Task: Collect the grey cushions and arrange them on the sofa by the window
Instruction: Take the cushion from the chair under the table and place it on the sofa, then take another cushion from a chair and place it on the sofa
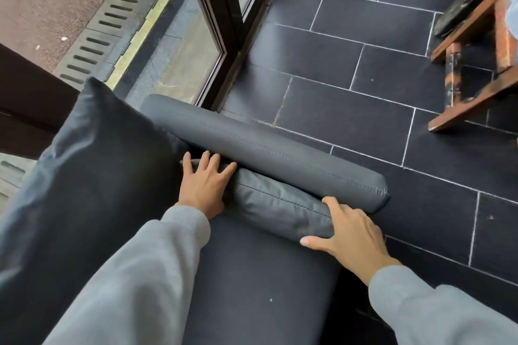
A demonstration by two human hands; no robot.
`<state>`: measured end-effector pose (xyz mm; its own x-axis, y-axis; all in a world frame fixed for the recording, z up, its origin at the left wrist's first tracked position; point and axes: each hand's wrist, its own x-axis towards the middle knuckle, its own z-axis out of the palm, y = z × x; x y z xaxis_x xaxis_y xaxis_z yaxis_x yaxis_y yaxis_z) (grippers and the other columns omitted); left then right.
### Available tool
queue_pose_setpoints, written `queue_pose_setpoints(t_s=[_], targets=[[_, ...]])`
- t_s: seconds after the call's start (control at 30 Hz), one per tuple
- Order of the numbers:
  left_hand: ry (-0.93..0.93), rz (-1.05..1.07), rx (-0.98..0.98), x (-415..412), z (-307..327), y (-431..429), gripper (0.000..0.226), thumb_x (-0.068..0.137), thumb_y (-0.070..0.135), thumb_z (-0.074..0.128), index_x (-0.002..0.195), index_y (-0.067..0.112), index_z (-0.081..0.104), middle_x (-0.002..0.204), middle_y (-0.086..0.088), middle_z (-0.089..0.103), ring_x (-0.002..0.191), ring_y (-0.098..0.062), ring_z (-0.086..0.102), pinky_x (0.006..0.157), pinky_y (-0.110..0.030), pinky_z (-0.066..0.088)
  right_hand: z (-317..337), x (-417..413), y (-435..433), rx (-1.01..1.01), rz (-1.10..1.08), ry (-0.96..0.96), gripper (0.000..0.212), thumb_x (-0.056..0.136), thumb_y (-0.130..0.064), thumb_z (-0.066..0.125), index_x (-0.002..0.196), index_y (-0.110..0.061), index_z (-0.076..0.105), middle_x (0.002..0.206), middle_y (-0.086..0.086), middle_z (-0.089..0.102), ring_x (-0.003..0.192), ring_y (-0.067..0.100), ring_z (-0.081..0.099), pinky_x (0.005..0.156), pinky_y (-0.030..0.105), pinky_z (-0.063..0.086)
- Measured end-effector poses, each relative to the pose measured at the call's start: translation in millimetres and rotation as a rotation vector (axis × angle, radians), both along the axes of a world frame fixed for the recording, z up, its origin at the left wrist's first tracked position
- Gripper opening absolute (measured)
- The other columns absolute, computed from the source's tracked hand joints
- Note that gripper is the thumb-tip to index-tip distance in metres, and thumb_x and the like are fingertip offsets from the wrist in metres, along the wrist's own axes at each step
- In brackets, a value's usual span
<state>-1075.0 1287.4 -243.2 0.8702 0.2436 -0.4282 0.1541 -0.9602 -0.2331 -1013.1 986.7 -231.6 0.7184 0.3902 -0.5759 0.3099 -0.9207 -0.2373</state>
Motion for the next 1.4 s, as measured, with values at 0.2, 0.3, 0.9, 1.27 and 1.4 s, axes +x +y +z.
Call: queue_pose_setpoints(t_s=[0.2,0.3,0.9,1.27,1.4], targets=[[0.04,-0.02,-0.101,7.8,30.2,-64.2,0.107,0.076,0.073,0.061,0.156,0.04,0.0,0.166,-0.009,0.004,0.153,-0.034,0.001,0.116,-0.066,0.004,22.6,0.7,-63.9,0.033,-0.083,-0.009,0.101,0.087,-0.074,0.06,0.163,-0.024,0.017,0.154,-0.002,0.046,0.135,0.026,0.046,0.098,0.038,0.046],[0.013,-0.075,-0.151,39.8,61.7,-125.9,0.103,0.077,0.081,0.05,0.157,0.04,-0.002,0.168,-0.006,-0.001,0.153,-0.032,-0.003,0.116,-0.066,0.002,48.9,17.0,-114.9,0.031,-0.119,-0.029,0.104,0.089,-0.077,0.053,0.165,-0.021,0.009,0.167,0.003,0.027,0.147,0.028,0.032,0.109,0.041,0.043],[-0.325,-0.235,-0.323,230.3,412.2,-603.6,0.104,0.064,0.099,0.017,0.152,0.051,-0.009,0.168,-0.001,-0.016,0.152,-0.034,-0.019,0.114,-0.07,-0.01,408.1,160.4,-563.2,-0.105,-0.53,-0.363,0.107,0.077,-0.098,0.019,0.164,-0.042,-0.007,0.172,0.017,-0.015,0.158,0.039,-0.012,0.124,0.059,-0.003],[-0.412,-0.365,-0.381,338.8,481.9,-775.6,0.108,0.056,0.103,0.015,0.149,0.056,-0.013,0.167,0.002,-0.02,0.151,-0.032,-0.022,0.113,-0.069,-0.01,488.0,220.9,-742.1,-0.112,-0.695,-0.387,0.108,0.074,-0.1,0.017,0.162,-0.044,-0.014,0.169,0.017,-0.027,0.155,0.039,-0.024,0.123,0.061,-0.011],[-0.381,-0.396,-0.406,405.3,472.5,-821.2,0.11,0.057,0.102,0.02,0.151,0.053,-0.012,0.166,0.002,-0.023,0.15,-0.032,-0.024,0.113,-0.067,-0.013,481.5,273.5,-785.9,-0.143,-0.741,-0.354,0.112,0.071,-0.102,0.017,0.161,-0.045,-0.014,0.169,0.017,-0.028,0.155,0.038,-0.025,0.121,0.061,-0.013]])
